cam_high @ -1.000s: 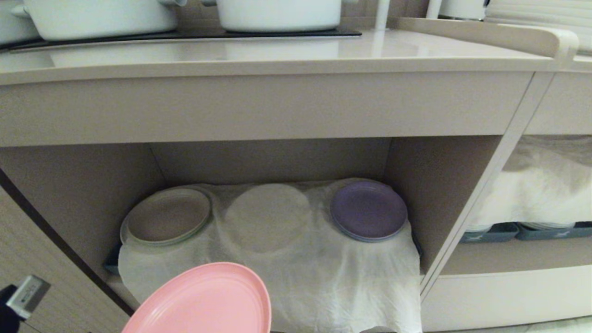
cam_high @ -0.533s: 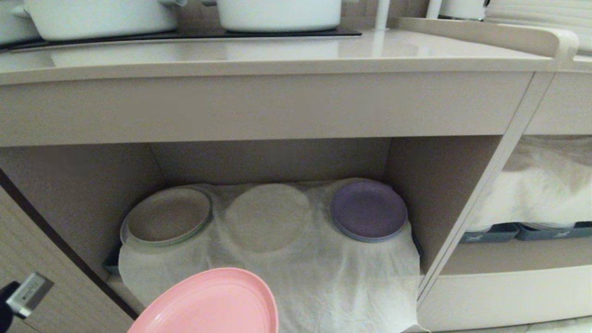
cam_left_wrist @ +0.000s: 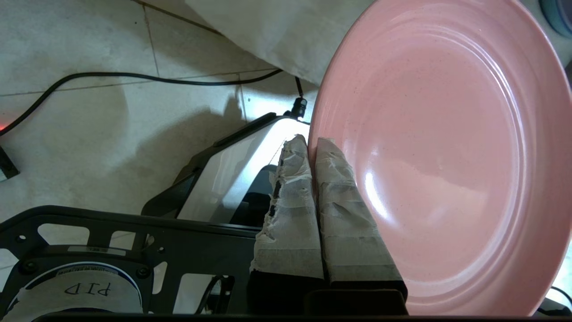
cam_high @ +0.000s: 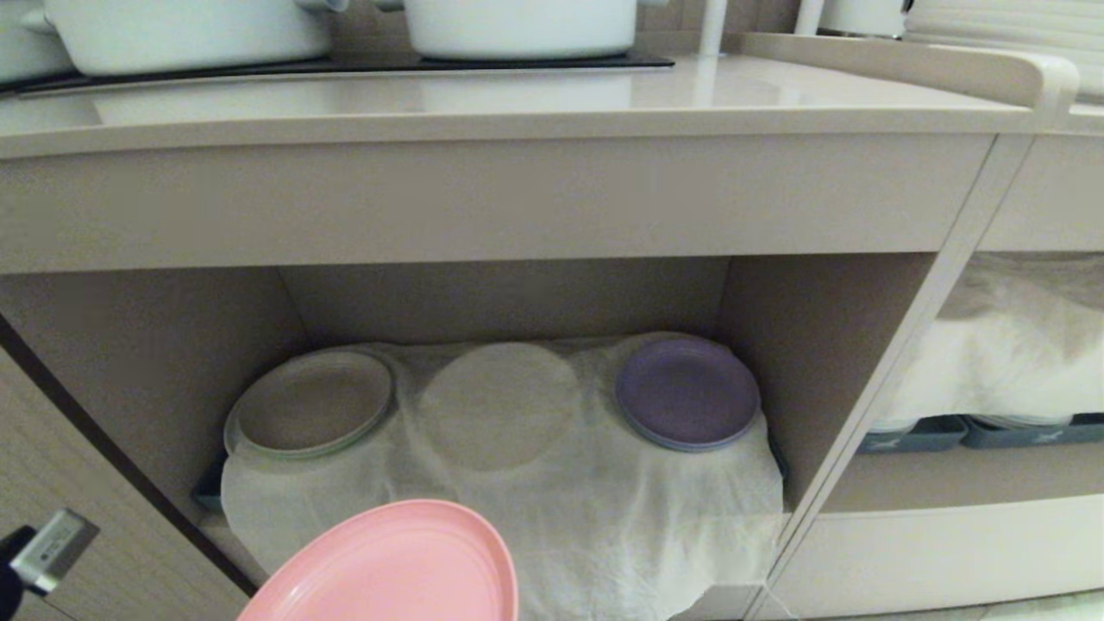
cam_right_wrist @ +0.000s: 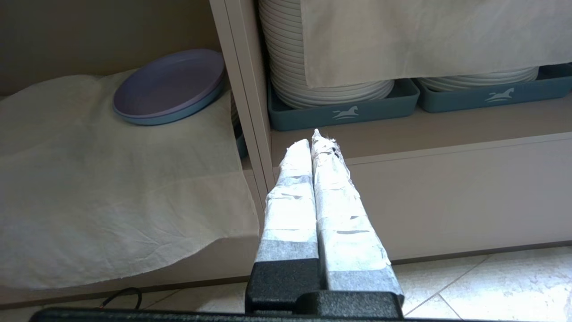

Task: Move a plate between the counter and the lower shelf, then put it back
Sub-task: Put the plate

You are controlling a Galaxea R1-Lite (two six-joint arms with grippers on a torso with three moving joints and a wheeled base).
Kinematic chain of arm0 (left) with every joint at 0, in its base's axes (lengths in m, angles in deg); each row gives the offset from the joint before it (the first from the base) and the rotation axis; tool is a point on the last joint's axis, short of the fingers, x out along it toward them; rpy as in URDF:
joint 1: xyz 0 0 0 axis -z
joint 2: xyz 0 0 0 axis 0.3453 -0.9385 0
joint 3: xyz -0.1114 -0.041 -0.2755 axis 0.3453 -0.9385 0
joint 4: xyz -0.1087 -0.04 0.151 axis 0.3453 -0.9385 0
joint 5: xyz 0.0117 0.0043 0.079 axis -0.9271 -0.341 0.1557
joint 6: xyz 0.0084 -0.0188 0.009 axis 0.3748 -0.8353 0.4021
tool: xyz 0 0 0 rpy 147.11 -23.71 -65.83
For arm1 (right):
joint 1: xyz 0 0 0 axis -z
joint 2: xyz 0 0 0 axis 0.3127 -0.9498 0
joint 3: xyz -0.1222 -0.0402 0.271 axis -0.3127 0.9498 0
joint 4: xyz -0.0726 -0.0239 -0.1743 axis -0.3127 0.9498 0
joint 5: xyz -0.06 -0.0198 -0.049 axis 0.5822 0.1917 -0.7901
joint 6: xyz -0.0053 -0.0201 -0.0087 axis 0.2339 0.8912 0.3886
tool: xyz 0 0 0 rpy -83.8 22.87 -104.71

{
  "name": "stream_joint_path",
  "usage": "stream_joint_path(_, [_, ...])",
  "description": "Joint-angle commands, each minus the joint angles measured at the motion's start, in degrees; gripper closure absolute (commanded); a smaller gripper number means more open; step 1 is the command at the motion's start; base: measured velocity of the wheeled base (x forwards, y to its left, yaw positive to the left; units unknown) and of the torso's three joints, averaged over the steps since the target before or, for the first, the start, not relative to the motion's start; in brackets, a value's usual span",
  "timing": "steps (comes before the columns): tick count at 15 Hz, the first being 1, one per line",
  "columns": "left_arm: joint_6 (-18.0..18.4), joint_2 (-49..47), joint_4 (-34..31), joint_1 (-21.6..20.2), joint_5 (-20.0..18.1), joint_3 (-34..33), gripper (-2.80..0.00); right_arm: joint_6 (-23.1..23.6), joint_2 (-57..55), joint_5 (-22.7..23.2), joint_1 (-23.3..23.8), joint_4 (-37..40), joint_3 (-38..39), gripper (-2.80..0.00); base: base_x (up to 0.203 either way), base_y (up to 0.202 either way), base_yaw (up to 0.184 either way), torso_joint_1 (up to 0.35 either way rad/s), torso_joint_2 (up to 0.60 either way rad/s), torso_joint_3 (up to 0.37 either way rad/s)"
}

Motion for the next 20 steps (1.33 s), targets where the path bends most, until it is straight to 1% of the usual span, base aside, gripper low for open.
stream_joint_path(1, [-0.32, 0.03, -0.11, -0.01, 0.12, -0.02, 0.00, -0.02, 0.00, -0.01, 0.00, -0.02, 0.00, 0.00, 0.000, 0.000, 0.000, 0.000, 0.00, 0.000])
stream_joint_path(5, [-0.32, 0.03, -0.11, -0.01, 0.03, -0.02, 0.00, -0.02, 0.00, -0.01, 0.00, -0.02, 0.00, 0.00, 0.000, 0.000, 0.000, 0.006, -0.02, -0.014])
stream_joint_path(9, [-0.32, 0.03, -0.11, -0.01, 0.03, -0.06, 0.00, -0.02, 0.00, -0.01, 0.00, -0.02, 0.00, 0.00, 0.000, 0.000, 0.000, 0.070, -0.24, -0.255])
stream_joint_path(13, [-0.28, 1.87, -0.11, 0.14, -0.15, 0.44, 0.00, -0.02, 0.00, -0.01, 0.00, -0.02, 0.00, 0.00, 0.000, 0.000, 0.000, 0.177, -0.54, -0.294])
stream_joint_path(16, [-0.24, 7.11, -0.73, 1.43, -2.52, 0.32, 0.00, -0.02, 0.00, -0.01, 0.00, -0.02, 0.00, 0.00, 0.000, 0.000, 0.000, 0.181, -0.48, -0.288])
stream_joint_path(17, [-0.23, 7.43, -1.88, 1.56, -2.82, 0.12, 0.00, -0.02, 0.00, -0.01, 0.00, -0.02, 0.00, 0.00, 0.000, 0.000, 0.000, 0.183, -0.47, -0.286])
stream_joint_path(20, [-0.23, 7.33, -2.22, 1.57, -2.78, 0.42, 0.00, -0.02, 0.00, -0.01, 0.00, -0.02, 0.00, 0.00, 0.000, 0.000, 0.000, 0.197, -0.48, -0.284])
